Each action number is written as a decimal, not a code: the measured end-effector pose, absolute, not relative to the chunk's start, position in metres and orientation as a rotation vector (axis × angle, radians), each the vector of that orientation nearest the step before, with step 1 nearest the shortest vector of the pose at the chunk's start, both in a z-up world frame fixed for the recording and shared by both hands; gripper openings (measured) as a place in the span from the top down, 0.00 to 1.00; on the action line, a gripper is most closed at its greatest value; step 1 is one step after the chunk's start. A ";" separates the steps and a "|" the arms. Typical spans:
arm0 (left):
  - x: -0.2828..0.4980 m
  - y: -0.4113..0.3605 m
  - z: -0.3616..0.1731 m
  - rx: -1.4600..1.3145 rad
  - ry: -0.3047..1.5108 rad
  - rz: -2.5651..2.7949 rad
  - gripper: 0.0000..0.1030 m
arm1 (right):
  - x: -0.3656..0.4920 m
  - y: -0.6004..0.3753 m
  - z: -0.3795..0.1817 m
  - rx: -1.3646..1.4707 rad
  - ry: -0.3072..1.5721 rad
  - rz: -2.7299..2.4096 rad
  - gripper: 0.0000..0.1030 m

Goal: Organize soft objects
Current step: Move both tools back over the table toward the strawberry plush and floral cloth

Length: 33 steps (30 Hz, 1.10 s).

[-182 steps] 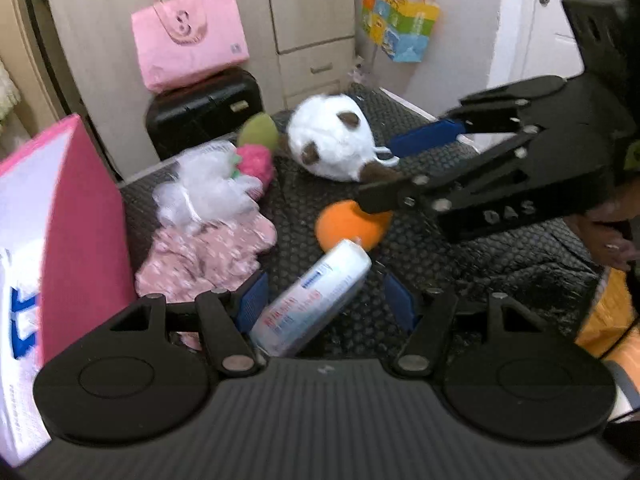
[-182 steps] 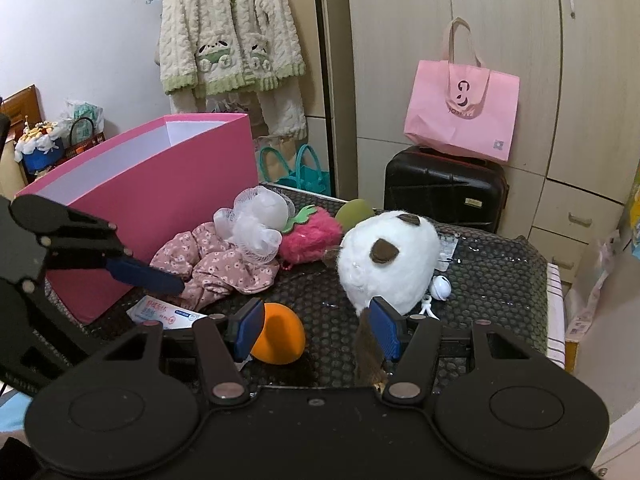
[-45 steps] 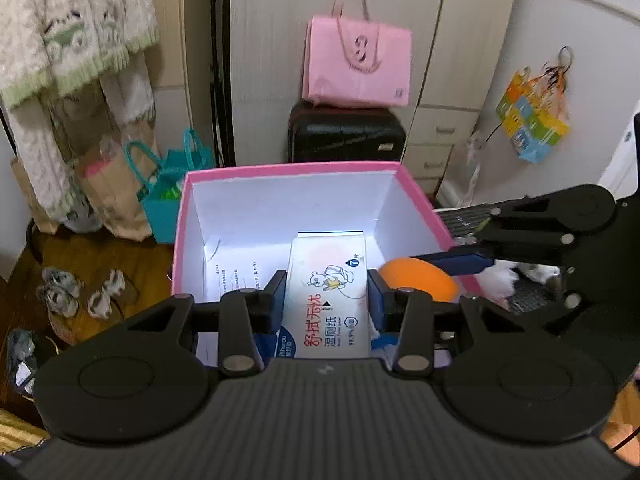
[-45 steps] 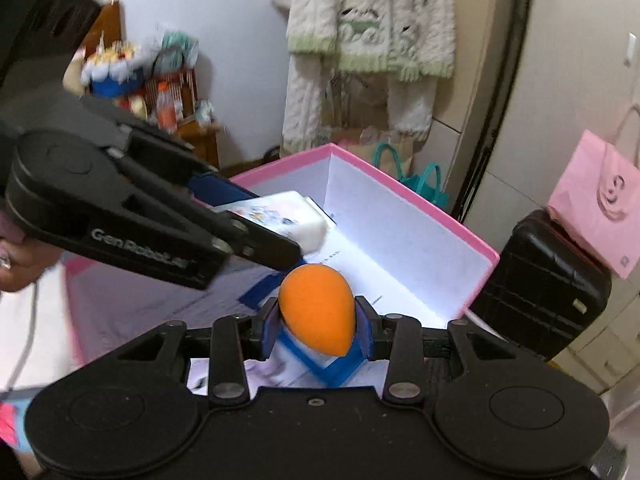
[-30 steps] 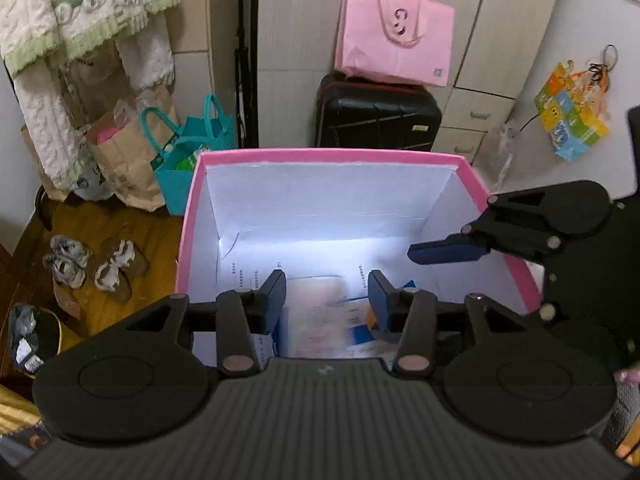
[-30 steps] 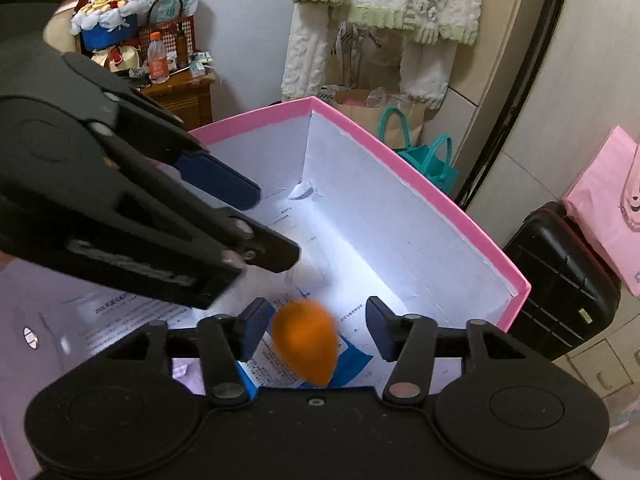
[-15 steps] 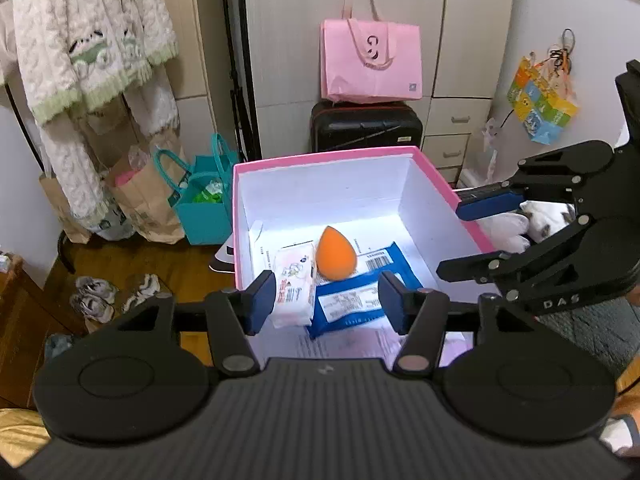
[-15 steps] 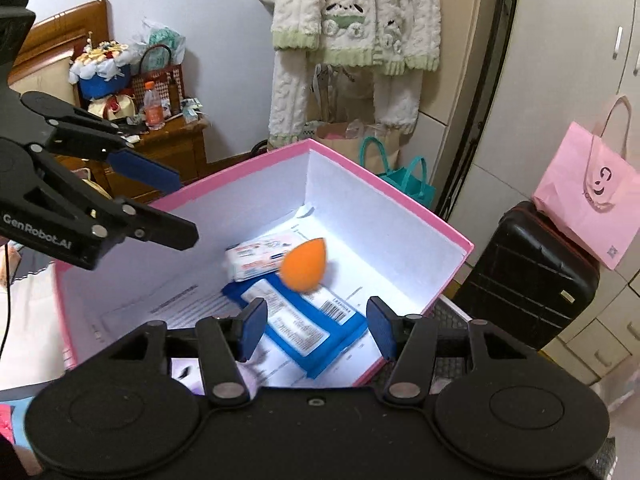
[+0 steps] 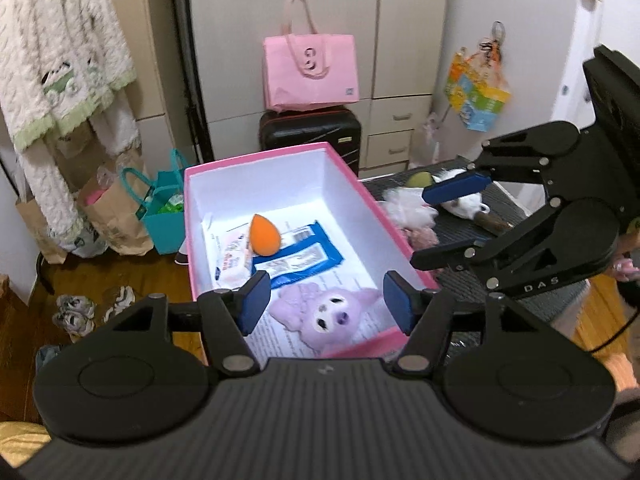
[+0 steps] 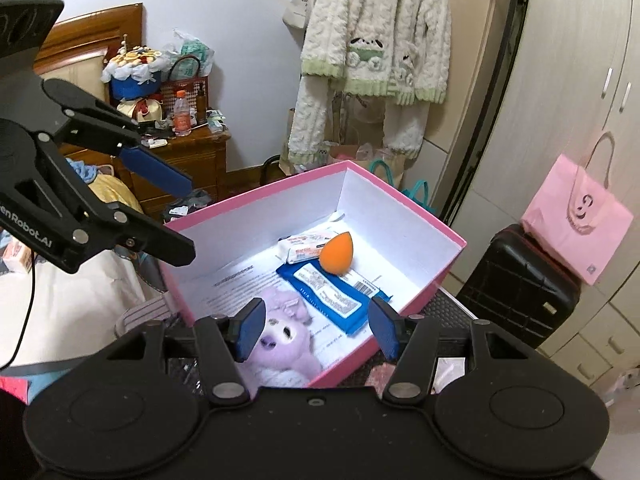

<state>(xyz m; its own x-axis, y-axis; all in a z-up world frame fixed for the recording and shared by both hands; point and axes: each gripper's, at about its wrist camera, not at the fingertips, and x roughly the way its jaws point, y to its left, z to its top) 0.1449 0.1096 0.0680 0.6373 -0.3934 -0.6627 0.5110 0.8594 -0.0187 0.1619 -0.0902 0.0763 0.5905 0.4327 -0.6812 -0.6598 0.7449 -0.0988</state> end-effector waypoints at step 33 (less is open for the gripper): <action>0.071 -0.018 0.025 0.248 0.570 -0.637 0.40 | 0.080 -0.221 0.057 -0.144 0.591 0.553 0.37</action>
